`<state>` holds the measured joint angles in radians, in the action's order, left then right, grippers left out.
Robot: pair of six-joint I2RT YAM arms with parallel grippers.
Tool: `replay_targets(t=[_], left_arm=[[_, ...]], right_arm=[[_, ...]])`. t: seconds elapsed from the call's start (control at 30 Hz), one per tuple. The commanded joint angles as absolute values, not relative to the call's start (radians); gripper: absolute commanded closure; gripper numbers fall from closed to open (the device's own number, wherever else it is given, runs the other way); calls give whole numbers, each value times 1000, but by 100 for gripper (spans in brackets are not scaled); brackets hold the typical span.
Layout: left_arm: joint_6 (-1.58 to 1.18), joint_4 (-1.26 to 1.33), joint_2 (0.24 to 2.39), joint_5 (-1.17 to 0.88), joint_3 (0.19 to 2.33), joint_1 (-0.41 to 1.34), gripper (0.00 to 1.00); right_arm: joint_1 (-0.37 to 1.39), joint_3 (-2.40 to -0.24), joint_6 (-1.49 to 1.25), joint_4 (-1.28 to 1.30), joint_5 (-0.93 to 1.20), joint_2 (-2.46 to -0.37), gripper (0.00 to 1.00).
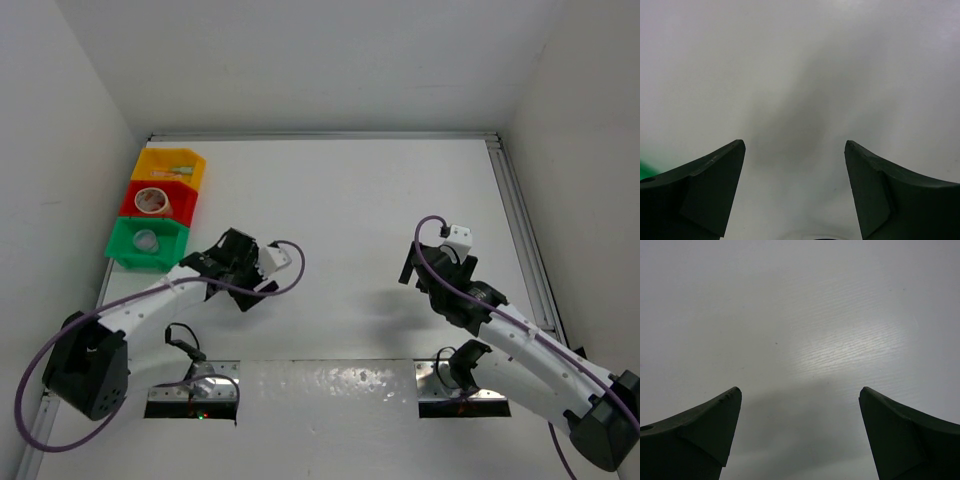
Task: Sort the stationery into containers
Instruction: Reset both arms
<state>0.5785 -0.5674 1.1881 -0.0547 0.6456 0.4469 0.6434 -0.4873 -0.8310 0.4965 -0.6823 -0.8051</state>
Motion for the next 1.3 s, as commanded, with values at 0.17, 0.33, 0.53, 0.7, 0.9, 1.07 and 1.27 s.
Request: replay_targets(t=[0.17,0.33,0.53,0.7,0.9,1.07,1.27], left_arm=[[618,-572,1127,-15,561,641,20],[594,-565,1152,-25,560,722,19],[571,-557,1147,-5,557,739,19],[566,-554,1149,-5,558,738,19],[565,-552,1154,-5,555,739,19],[563,-551,1155,-5,557,739,19],[561,-551,1157,-5,557,741,19]], right_arm=[[643,-522,-830,474,-701,-815,1],[643,-519,-845,495,-701,-805,1],[643,-495,-853,491,-709,-784,1],[644,-495,-847,489,-712,-785,1],[644,-492,-847,489,-715,-792,1],[641,-491,-845,489,-718,-790,1],[643,-492,-848,489,-724,-793,1]])
